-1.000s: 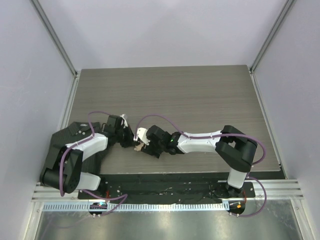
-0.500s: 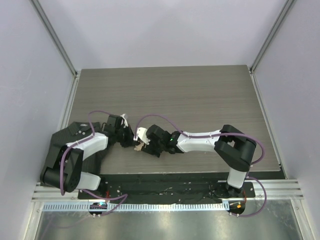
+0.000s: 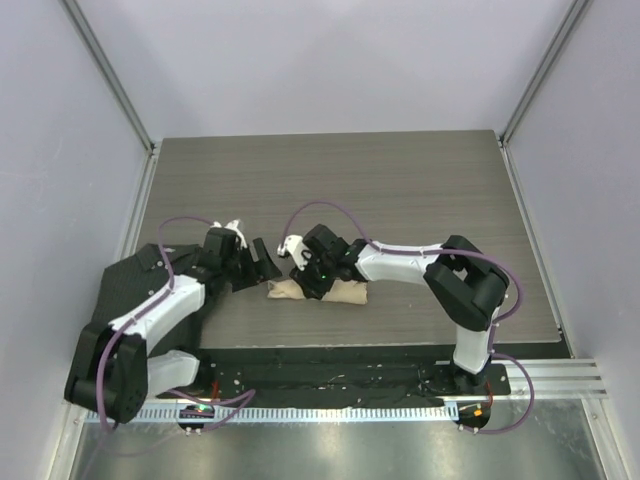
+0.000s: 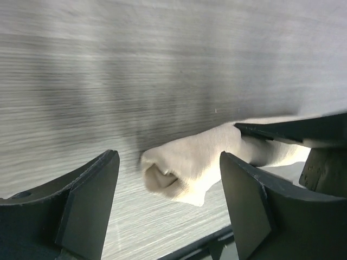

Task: Fold the napkin, place the utensils inside, and roll it up
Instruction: Roll the napkin with the utensil

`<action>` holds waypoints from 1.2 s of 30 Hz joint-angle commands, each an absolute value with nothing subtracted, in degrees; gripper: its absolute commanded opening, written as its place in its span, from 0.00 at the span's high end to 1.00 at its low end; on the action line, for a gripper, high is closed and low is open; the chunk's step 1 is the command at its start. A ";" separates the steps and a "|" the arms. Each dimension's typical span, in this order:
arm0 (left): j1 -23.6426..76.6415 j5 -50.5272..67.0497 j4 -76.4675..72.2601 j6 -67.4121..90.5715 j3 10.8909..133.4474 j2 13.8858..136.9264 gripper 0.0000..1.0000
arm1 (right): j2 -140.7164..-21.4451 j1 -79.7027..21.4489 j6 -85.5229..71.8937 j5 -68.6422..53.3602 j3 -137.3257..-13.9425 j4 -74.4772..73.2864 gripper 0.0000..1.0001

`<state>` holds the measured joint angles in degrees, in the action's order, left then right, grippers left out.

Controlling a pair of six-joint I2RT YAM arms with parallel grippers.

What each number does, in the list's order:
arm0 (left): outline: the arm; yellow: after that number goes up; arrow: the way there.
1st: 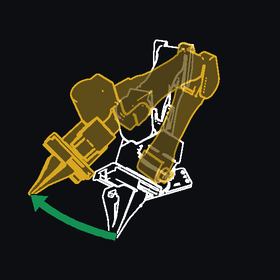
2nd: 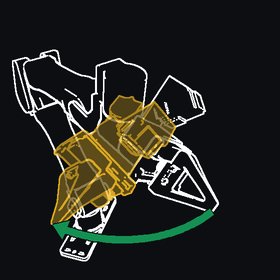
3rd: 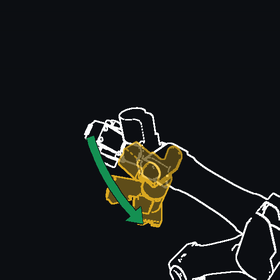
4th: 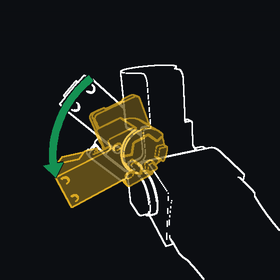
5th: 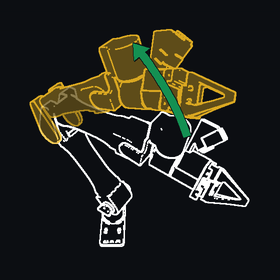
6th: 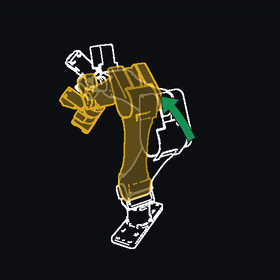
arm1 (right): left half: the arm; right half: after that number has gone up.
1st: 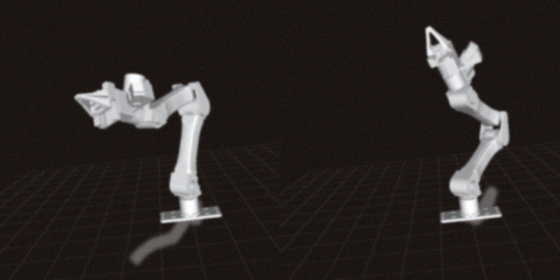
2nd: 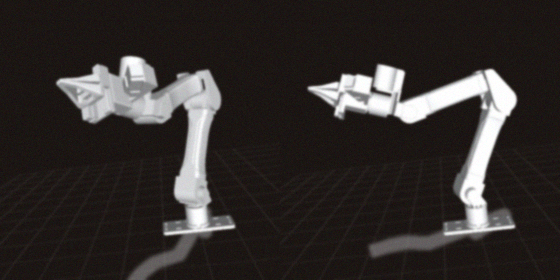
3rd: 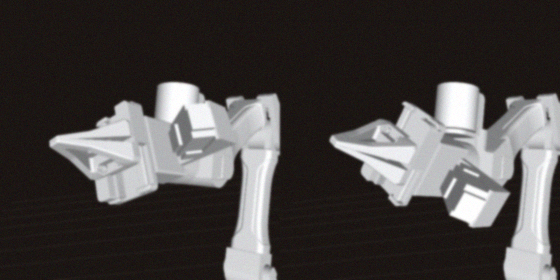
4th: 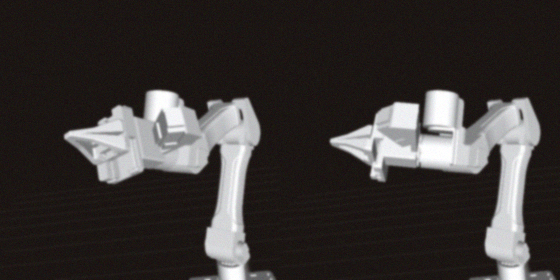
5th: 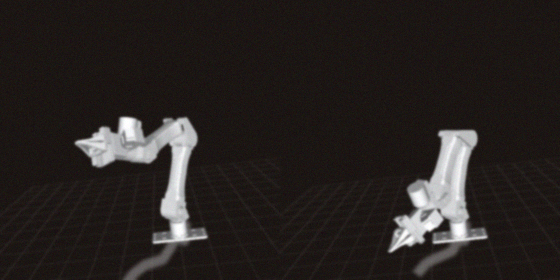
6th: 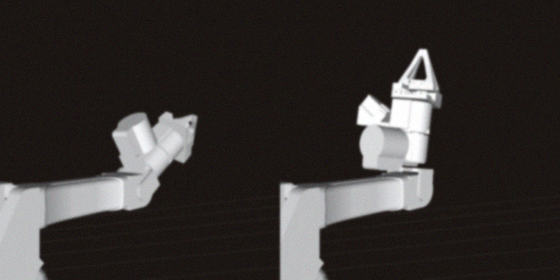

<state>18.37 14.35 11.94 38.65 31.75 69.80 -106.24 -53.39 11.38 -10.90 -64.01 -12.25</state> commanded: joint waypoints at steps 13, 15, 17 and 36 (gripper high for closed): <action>19.16 18.01 1.85 39.64 20.04 48.34 0.27 | -115.49 -44.74 -2.37 -28.91 -68.29 -26.63 0.60; 19.51 18.02 1.58 39.38 19.69 49.30 0.31 | -115.84 -44.74 -2.72 -29.27 -68.47 -26.72 0.60; 19.60 17.84 1.14 39.03 19.77 51.14 0.32 | -115.84 -44.65 -2.72 -29.35 -68.29 -26.81 0.59; 19.60 16.35 -4.39 37.53 20.74 60.47 0.43 | -116.28 -44.65 -3.07 -31.20 -67.94 -26.98 0.60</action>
